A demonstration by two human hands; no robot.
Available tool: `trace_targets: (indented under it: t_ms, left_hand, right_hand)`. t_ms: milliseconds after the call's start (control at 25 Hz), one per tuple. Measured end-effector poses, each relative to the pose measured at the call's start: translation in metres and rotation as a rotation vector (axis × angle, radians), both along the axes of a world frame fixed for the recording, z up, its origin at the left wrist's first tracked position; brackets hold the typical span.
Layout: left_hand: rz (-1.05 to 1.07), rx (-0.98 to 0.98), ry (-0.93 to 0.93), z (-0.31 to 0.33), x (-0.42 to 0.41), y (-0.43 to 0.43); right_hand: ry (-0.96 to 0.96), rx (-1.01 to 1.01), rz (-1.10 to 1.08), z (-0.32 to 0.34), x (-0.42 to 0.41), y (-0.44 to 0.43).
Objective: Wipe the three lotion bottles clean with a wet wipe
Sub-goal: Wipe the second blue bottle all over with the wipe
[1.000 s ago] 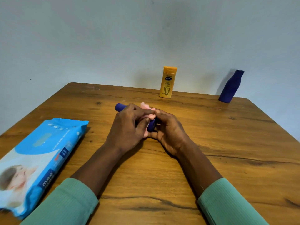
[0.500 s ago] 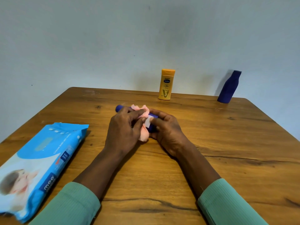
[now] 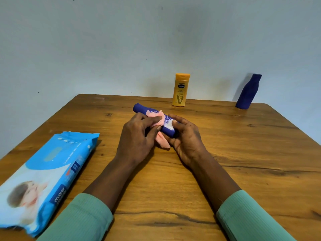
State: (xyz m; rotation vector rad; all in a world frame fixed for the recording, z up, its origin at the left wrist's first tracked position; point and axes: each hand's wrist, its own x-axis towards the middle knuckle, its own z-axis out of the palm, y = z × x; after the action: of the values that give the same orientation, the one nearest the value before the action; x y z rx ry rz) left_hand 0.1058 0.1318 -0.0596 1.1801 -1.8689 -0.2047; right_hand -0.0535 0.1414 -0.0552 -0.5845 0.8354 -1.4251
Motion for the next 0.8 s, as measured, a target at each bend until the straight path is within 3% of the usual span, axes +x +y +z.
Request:
trace_targets:
  t_ms: [160,240,440,560,800]
  left_hand:
    - [0.082,-0.024,-0.004,0.007,0.002,-0.006]
    - [0.119,-0.011,-0.005,0.009,0.006,-0.009]
    - [0.053,-0.007,-0.074,0.000,0.009,-0.003]
    - [0.033,-0.032,-0.071,-0.002,0.011,-0.002]
    - [0.249,-0.086,-0.127,0.014,0.018,-0.014]
  right_hand:
    - [0.404,-0.157,0.114,0.006,0.004,0.009]
    - [0.470,-0.198,0.109,0.005,0.006,0.011]
    - [0.217,-0.045,-0.081,-0.006,0.006,0.003]
    - [0.058,0.015,-0.068,-0.003,0.002,0.004]
    - [0.265,-0.120,0.016,0.001,0.004,0.005]
